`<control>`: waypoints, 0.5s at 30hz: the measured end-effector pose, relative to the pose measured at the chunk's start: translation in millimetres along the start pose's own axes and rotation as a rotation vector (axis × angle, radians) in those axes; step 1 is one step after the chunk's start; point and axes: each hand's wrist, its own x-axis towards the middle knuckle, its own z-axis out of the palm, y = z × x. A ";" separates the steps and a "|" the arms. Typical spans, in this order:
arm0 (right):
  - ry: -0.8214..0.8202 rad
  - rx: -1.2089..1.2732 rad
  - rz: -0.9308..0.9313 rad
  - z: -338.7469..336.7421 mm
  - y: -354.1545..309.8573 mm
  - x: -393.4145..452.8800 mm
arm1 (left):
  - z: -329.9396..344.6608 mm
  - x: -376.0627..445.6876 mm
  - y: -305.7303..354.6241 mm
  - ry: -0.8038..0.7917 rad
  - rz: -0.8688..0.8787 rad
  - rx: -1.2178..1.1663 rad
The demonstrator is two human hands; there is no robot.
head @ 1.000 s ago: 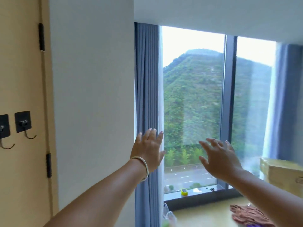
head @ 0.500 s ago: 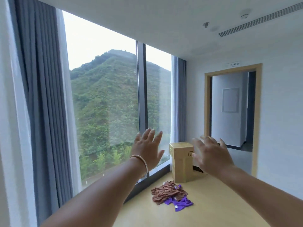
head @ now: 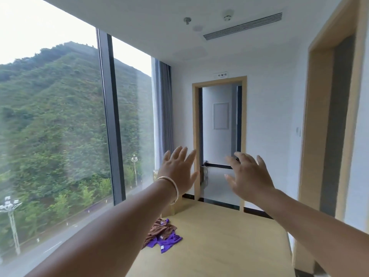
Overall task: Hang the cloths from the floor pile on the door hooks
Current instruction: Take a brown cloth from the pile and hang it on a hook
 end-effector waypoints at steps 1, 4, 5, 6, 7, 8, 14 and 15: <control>-0.005 -0.015 0.006 2.4 7.7 0.6 | 4.7 6.6 6.1 0.005 0.005 -0.011; -0.026 -0.038 0.038 11.3 26.5 4.4 | 18.4 22.7 19.9 0.013 0.033 -0.040; -0.033 -0.039 0.050 14.9 31.9 6.3 | 23.6 27.5 23.3 0.015 0.042 -0.048; -0.041 -0.042 0.061 18.5 37.0 8.4 | 29.1 32.4 26.2 0.016 0.049 -0.054; -0.047 -0.048 0.068 21.6 40.6 10.5 | 34.2 36.3 27.8 0.016 0.055 -0.058; -0.050 -0.056 0.074 25.8 44.8 13.8 | 40.6 42.0 29.5 0.017 0.061 -0.062; -0.065 -0.080 0.105 58.0 57.1 47.4 | 85.8 85.1 23.3 0.034 0.100 -0.085; -0.067 -0.086 0.111 65.4 58.6 56.1 | 94.8 94.8 19.7 0.035 0.102 -0.088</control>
